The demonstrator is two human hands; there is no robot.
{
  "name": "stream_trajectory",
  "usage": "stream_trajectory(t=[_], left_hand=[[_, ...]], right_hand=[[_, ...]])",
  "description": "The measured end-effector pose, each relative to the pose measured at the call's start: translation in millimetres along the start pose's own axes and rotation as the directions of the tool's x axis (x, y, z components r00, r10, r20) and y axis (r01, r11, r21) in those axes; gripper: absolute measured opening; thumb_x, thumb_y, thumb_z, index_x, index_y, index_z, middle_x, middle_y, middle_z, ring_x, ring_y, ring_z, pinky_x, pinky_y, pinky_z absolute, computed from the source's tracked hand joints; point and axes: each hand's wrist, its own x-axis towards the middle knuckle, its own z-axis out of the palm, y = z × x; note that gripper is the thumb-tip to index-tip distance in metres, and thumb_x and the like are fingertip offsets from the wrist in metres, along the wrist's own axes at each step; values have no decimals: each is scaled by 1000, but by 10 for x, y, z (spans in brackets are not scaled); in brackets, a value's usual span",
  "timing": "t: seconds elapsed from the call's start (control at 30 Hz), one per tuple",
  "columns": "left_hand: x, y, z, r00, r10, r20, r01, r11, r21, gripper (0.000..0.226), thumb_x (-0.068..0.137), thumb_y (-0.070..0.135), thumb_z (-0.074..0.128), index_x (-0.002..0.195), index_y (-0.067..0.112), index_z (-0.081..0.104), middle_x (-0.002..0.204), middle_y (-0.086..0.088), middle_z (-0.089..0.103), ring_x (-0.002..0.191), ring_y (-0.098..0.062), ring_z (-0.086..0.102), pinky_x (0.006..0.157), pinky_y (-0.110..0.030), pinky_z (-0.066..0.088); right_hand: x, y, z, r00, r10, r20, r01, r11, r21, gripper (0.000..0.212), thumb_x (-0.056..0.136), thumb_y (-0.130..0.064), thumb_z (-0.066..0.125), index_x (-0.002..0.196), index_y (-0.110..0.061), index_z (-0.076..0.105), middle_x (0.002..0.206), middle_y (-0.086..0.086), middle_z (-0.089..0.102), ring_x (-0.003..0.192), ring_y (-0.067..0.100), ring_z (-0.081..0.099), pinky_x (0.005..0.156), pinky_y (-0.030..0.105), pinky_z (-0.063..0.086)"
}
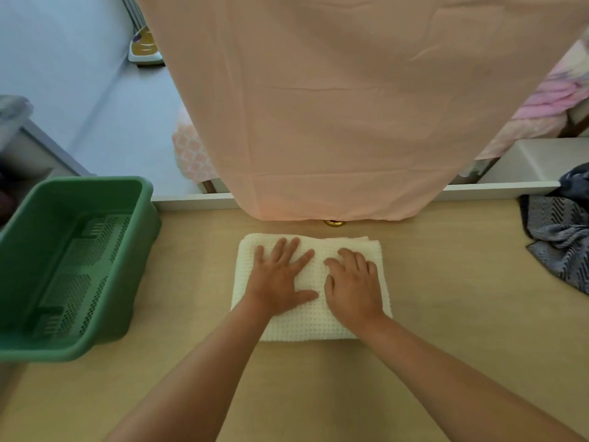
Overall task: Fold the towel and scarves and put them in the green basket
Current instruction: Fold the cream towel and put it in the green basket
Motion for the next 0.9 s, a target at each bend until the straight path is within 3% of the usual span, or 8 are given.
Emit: stream_trajectory(t=[0.07,0.27,0.37,0.53,0.67,0.77,0.83,0.9], left_hand=[[-29,-38,-48,999,-27,18,27,1000,15,90,79,87,18,153,42,-7,165,4,-7,151,-24,-1,116,-58,11],[-338,-110,-73,984,-155,87,152,988,38,74,86,78,11,151,48,-10,164,3,9,140,-30,23,105,-49,30],[-626,-104,-31,961,-244,131,244,970,16,75,86,79,15,151,48,-10,155,-2,24,128,-29,35,97,-46,42],[-1106,-172,35,889,-388,242,417,905,-80,82,82,85,21,151,49,-7,153,-7,26,125,-27,42,92,-42,47],[-1303,-325,-63,856,-434,280,481,868,-124,85,85,80,33,155,35,14,146,-8,40,123,-26,50,95,-38,45],[-1386,-489,-153,856,-456,244,472,881,-9,61,92,70,35,120,21,59,104,1,64,92,-17,62,73,-31,46],[-1439,-634,-150,855,-469,224,468,882,59,53,96,65,32,82,21,59,81,6,62,72,-13,59,62,-28,44],[-1493,-781,-137,873,-468,139,458,883,100,49,100,54,32,70,21,52,75,6,58,69,-13,56,62,-28,41]], right_hand=[[-142,45,6,994,39,101,-40,999,4,55,91,-49,38,141,-27,49,151,10,41,135,30,41,100,52,38],[-53,453,-54,887,-293,358,286,955,75,76,90,-67,20,158,-36,3,166,0,-11,152,18,-12,121,53,7],[-21,380,-81,931,-190,313,193,981,22,77,93,-67,29,158,-29,13,166,9,-2,152,27,-5,122,54,4],[-260,-120,-164,973,-103,207,103,995,12,53,98,-49,41,147,-29,38,155,11,26,133,31,33,102,46,37],[-420,-601,-174,917,-125,378,45,976,213,65,98,-55,37,155,-27,23,162,8,6,141,31,25,108,45,38],[-463,-900,-75,880,-189,436,76,961,265,72,98,-56,36,158,-28,7,164,4,-17,151,33,0,118,49,26],[-448,-1090,-8,863,-227,451,106,955,277,71,100,-54,35,158,-29,2,163,2,-24,152,30,-9,119,49,23],[-423,-1278,45,850,-255,461,135,951,277,70,100,-51,34,158,-31,1,162,-1,-27,151,26,-14,121,49,20]])
